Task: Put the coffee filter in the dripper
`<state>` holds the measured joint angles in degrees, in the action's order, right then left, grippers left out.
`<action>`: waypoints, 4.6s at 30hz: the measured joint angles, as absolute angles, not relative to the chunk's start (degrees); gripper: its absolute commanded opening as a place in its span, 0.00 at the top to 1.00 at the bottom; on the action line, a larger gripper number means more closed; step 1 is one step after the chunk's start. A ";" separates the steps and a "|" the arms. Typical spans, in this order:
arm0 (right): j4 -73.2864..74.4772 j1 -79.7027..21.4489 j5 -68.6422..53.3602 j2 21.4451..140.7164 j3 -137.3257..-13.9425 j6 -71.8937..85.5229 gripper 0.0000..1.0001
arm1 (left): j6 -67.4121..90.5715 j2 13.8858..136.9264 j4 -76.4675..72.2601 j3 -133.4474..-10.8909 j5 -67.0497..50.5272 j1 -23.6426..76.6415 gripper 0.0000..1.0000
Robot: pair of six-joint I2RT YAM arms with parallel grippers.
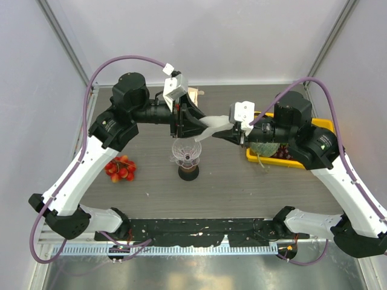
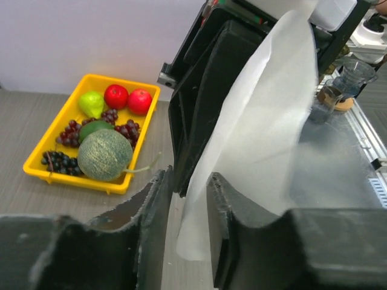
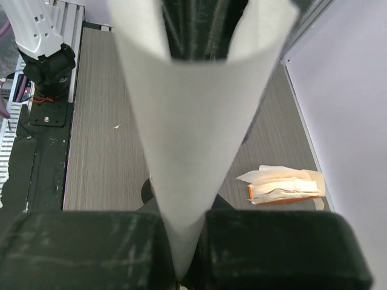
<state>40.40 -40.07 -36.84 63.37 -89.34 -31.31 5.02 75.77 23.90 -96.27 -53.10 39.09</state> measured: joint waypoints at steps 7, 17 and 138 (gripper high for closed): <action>41.21 -40.07 -37.80 63.22 -89.34 -31.59 0.95 | 3.79 75.75 25.19 -96.36 -52.60 38.98 0.59; 43.24 -40.40 -37.34 64.01 -89.89 -31.70 0.47 | 6.90 76.34 27.14 -98.98 -52.05 39.70 1.00; 24.86 -35.53 -46.85 81.78 -72.34 -7.84 0.46 | 22.17 80.58 36.12 -68.29 -60.86 16.51 0.96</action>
<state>24.86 -35.53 -46.85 81.78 -72.34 -7.84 22.17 80.58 36.12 -68.29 -60.86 16.51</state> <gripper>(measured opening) 0.534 0.059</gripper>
